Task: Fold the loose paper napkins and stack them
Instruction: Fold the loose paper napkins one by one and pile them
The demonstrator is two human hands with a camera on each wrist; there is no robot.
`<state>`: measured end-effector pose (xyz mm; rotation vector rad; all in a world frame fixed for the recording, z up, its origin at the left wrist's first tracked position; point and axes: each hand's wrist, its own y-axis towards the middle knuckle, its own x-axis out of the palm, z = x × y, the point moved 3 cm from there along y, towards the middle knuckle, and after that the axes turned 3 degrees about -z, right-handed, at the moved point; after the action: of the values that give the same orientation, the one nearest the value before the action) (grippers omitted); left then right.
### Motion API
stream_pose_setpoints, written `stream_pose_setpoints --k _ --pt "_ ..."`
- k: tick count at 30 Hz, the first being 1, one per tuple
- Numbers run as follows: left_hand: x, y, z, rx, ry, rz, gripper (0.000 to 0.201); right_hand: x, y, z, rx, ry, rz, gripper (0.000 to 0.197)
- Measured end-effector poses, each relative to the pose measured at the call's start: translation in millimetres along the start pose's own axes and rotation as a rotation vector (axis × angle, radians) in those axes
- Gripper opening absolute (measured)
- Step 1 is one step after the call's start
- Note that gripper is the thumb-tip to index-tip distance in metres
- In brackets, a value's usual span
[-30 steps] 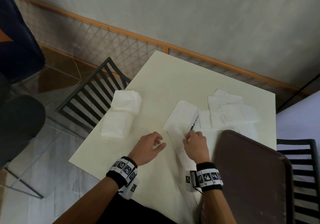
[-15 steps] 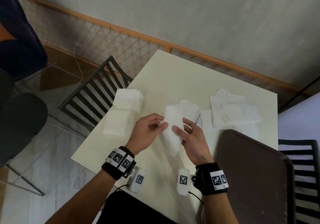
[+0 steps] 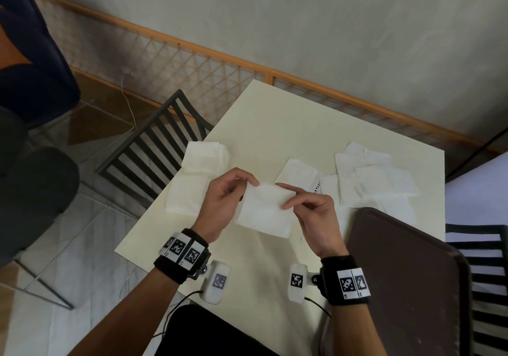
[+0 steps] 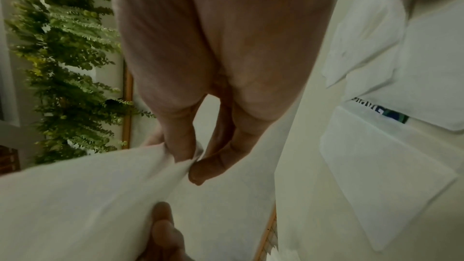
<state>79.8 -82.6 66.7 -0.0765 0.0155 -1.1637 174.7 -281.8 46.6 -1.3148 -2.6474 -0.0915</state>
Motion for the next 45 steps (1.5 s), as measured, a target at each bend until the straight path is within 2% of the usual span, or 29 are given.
stream_pose_setpoints --k 4,7,8,11,13,16,18,21,23,25,27,30,33,37,40,43,45 --pt "-4 0 2 -0.016 -0.039 0.007 0.027 2 5 -7 0.036 0.001 -0.014 0.034" --pt "-8 -1 0 0.061 0.094 -0.011 0.014 11 12 -15 0.086 0.031 0.005 0.016" --pt "-9 -2 -1 0.079 0.134 -0.022 0.01 18 17 -15 0.091 -0.055 0.017 0.011" --pt "-12 -3 -1 0.115 0.232 -0.012 0.009 48 34 -3 0.046 -0.539 -0.039 0.03" --pt "-18 -3 0 0.116 0.249 0.036 0.01 65 45 8 -0.004 -0.695 -0.11 0.041" --pt "-40 -2 1 0.107 0.269 0.16 0.013 77 60 18 -0.021 -0.643 -0.1 0.049" --pt "-58 0 -4 0.104 0.276 0.227 0.013 83 72 26 -0.013 -0.592 -0.035 0.05" --pt "-85 7 -16 0.079 0.36 0.307 0.013 100 88 47 0.064 -0.511 0.075 0.041" --pt "-104 15 -28 0.042 0.467 0.34 0.021 119 93 60 0.129 -0.424 0.037 0.021" --pt "-124 23 -44 -0.035 0.543 0.362 0.03 139 97 72 0.189 -0.334 -0.033 0.025" --pt "-143 32 -64 -0.121 0.625 0.351 0.038 154 100 82 0.204 -0.35 -0.076 0.029" --pt "-159 43 -94 -0.237 0.776 0.258 0.052 168 104 104 0.267 -0.451 -0.098 0.025" --pt "-161 50 -112 -0.31 0.896 0.18 0.056 175 104 119 0.337 -0.556 -0.158 0.022" --pt "-144 42 -107 -0.269 1.112 0.214 0.059 147 93 103 0.285 -0.695 -0.172 0.021" --pt "-116 29 -92 -0.161 1.075 0.221 0.053 89 77 77 0.223 -0.919 -0.077 0.015" --pt "-84 16 -89 -0.106 0.945 0.135 0.042 9 56 60 0.311 -1.231 0.029 0.022" --pt "-64 6 -94 -0.093 0.865 0.066 0.037 -42 39 56 0.453 -1.35 0.143 0.033"
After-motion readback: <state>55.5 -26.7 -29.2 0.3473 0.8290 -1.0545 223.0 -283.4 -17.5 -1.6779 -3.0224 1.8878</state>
